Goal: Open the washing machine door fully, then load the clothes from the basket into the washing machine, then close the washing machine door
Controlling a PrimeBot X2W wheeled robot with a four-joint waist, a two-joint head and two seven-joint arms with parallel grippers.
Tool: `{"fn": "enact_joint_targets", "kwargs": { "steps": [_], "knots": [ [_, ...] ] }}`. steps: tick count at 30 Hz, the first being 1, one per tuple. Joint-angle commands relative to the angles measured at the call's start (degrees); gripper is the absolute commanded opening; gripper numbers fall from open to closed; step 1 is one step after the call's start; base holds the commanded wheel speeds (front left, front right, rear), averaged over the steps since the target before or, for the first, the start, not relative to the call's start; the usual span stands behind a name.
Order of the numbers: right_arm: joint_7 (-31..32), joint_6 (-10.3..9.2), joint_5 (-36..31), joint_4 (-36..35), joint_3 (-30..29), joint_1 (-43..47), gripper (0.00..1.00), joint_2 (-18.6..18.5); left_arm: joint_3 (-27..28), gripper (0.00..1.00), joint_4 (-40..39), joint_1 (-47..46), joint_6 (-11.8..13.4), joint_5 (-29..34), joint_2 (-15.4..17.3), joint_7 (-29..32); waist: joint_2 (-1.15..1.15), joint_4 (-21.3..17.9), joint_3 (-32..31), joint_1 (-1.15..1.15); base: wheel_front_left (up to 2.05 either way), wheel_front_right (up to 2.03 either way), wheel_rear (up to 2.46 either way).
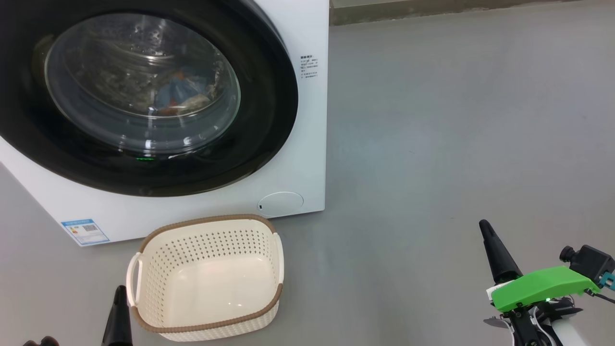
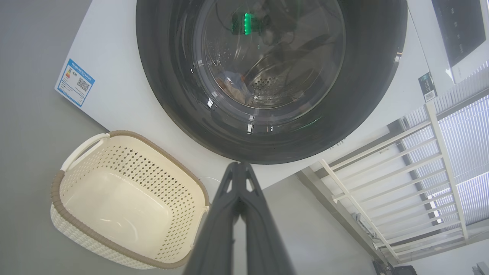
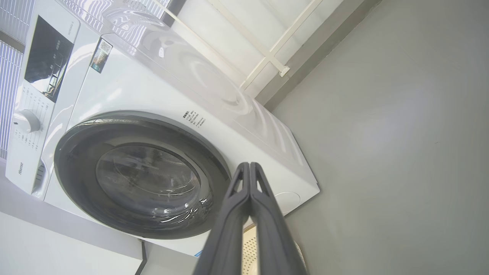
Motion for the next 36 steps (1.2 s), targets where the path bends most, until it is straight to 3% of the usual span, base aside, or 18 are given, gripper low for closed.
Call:
{"fn": "enact_joint_targets", "kwargs": {
  "steps": [1, 36],
  "knots": [
    [0.3, 0.01, 1.6, -1.7, -0.3, -0.4, 0.0, -0.3, 1.3, 0.0, -1.9, -2.7, -0.1, -1.3, 0.5, 0.4, 0.0, 0.1, 0.0, 0.0, 0.0, 0.0, 0.0],
    [6.1, 0.0, 17.5, -2.9, -7.3, 0.6, 0.0, 2.7, 3.0, 0.0, -2.5, -3.9, -0.1, -18.7, -0.8, 6.1, 0.0, 1.9, 0.0, 0.0, 0.0, 0.0, 0.0]
  ]
}}
